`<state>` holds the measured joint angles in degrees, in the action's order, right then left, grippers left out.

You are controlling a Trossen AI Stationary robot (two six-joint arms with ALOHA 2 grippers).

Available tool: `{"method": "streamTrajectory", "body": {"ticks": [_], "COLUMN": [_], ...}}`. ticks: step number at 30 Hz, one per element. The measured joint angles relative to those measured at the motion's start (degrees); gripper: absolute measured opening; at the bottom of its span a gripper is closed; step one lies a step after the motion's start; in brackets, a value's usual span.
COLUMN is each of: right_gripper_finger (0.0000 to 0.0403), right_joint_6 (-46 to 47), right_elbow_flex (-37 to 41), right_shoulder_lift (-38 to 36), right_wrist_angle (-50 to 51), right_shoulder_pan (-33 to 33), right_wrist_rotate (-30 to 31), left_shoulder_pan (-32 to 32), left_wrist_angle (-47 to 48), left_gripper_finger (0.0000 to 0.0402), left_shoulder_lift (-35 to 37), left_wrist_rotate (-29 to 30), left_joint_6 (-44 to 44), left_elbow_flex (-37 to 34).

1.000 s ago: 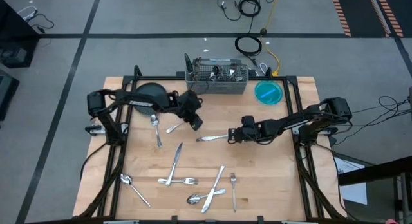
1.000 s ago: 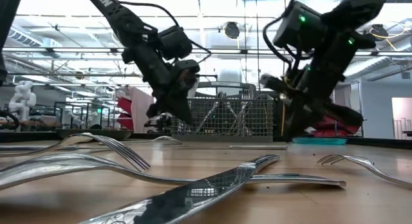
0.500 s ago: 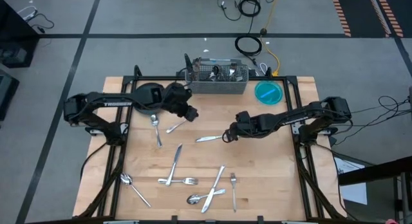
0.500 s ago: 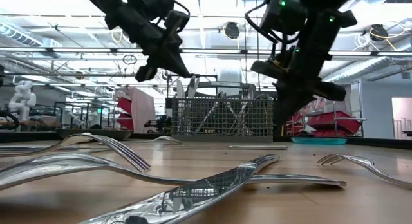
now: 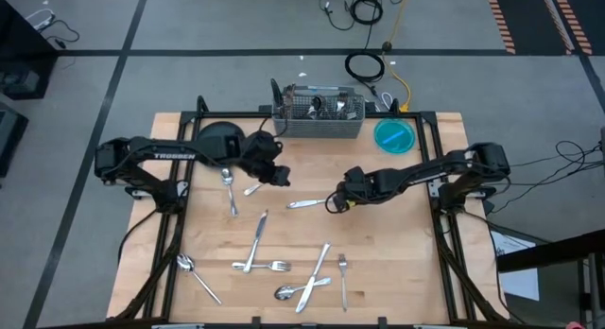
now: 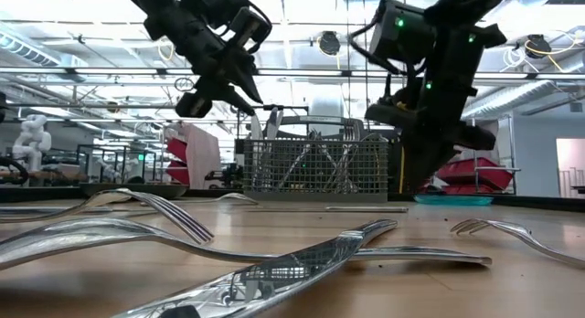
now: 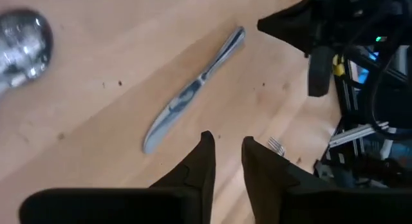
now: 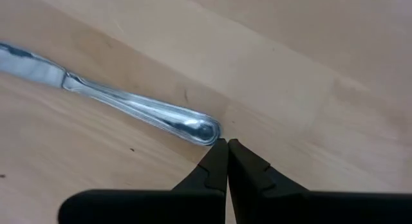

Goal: Sort silverware
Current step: Put the table knife into the silverware organizer

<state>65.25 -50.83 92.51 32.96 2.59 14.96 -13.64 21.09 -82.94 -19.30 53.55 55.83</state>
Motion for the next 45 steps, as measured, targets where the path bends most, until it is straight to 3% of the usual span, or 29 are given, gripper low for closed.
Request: {"method": "streamTrajectory", "body": {"ticks": [8,18,31,45], "right_gripper_finger": [0.0000,0.0000,0.0000,0.0000], "right_joint_6": [-1.3,-2.7,0.5,4.4], "right_elbow_flex": [0.0,0.0,-0.3,-0.1], "right_shoulder_lift": [4.1,4.1,6.5,6.6], "right_wrist_angle": [-4.4,-4.7,-8.1,-9.3], "right_shoulder_pan": [0.0,-0.2,0.2,0.1], "right_wrist_rotate": [-1.3,-1.3,-2.5,-4.5], "left_shoulder_pan": [3.0,5.4,8.7,11.0], "left_wrist_angle": [1.0,-0.2,-17.9,-21.2], "left_gripper_finger": [0.0116,0.0119,0.0119,0.0119], "left_shoulder_lift": [0.0,0.0,0.0,-1.6], "left_wrist_rotate": [-0.1,2.7,9.7,13.7], "left_joint_6": [4.6,7.3,25.0,33.3], "left_elbow_flex": [-1.4,-5.1,-15.2,-18.7]}}
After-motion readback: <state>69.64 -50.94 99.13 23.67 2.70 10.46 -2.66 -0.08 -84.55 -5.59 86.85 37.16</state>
